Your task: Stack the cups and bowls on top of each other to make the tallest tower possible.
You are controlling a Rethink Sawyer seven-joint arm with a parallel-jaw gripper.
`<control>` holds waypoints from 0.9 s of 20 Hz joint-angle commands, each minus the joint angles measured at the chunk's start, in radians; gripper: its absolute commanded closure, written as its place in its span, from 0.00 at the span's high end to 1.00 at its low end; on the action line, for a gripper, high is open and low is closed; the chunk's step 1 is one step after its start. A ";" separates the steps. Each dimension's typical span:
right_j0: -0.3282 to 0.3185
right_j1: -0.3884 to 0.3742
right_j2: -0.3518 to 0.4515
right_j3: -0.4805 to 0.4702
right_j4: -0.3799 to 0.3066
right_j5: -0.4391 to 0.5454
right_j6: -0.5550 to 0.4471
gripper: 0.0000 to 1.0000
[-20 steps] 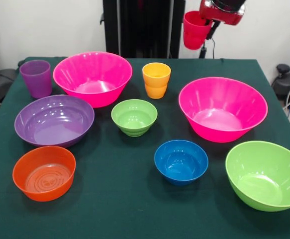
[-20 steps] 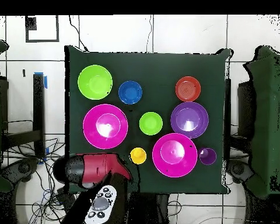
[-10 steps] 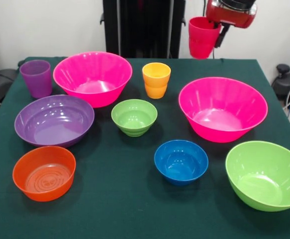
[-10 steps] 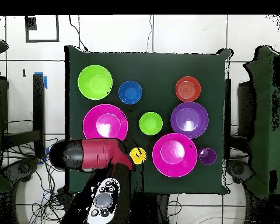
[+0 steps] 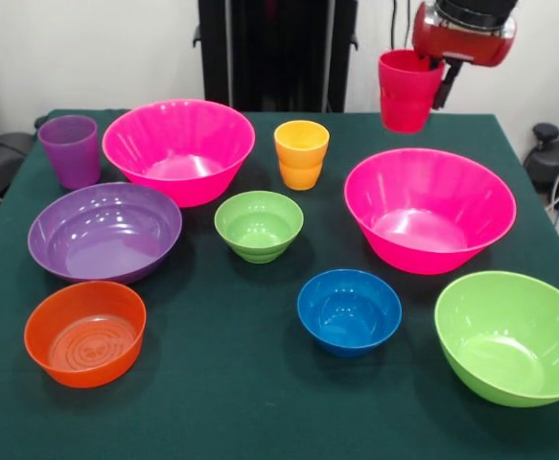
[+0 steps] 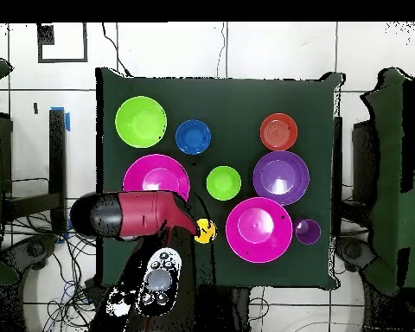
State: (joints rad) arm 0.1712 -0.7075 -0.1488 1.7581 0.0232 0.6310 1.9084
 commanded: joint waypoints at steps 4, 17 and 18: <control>-0.039 0.156 0.158 -0.102 -0.034 -0.182 0.038 0.00; 0.002 0.316 0.123 -0.279 0.015 -0.130 0.106 0.00; 0.005 0.323 0.120 -0.292 0.018 -0.118 0.110 0.00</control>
State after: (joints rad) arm 0.1532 -0.4565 -0.1153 1.5807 0.0234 0.4703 1.9084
